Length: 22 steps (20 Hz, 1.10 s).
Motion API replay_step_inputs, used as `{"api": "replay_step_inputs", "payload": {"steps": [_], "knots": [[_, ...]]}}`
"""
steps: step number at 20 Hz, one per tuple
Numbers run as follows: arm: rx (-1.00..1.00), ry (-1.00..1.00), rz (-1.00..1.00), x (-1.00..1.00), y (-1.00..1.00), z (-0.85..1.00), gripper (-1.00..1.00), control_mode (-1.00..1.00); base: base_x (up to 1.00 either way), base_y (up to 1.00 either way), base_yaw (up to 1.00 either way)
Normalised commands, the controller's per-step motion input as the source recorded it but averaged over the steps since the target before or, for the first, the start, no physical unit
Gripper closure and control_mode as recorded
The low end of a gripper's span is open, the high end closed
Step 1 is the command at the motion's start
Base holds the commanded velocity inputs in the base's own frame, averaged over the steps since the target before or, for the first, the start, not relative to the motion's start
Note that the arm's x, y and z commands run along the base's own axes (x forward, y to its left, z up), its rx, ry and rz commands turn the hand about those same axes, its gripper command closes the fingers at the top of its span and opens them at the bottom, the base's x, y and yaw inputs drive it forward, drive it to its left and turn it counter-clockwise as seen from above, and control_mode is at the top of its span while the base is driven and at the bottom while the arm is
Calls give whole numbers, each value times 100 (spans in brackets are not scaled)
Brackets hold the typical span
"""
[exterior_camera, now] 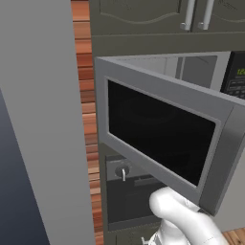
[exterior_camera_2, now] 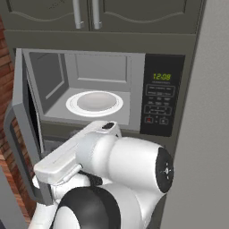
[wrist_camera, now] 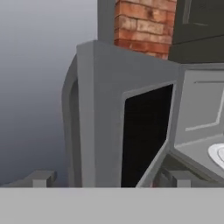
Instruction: Pick the bell pepper from the counter and place it in the microwave. Then turn on the microwave.
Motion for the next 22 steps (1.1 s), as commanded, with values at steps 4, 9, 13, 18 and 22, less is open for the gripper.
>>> {"api": "replay_step_inputs", "payload": {"steps": [4,9,13,18,22], "knots": [[7,0,25,31,0,0,-100,-100,0,0,0],[5,0,16,16,14,-4,-100,-100,0,0,0],[0,-3,7,0,30,-7,-100,-100,0,0,0],[0,-9,4,0,26,-8,-100,-100,0,0,0],[0,-5,6,0,25,-2,-100,-100,0,0,0]]}}
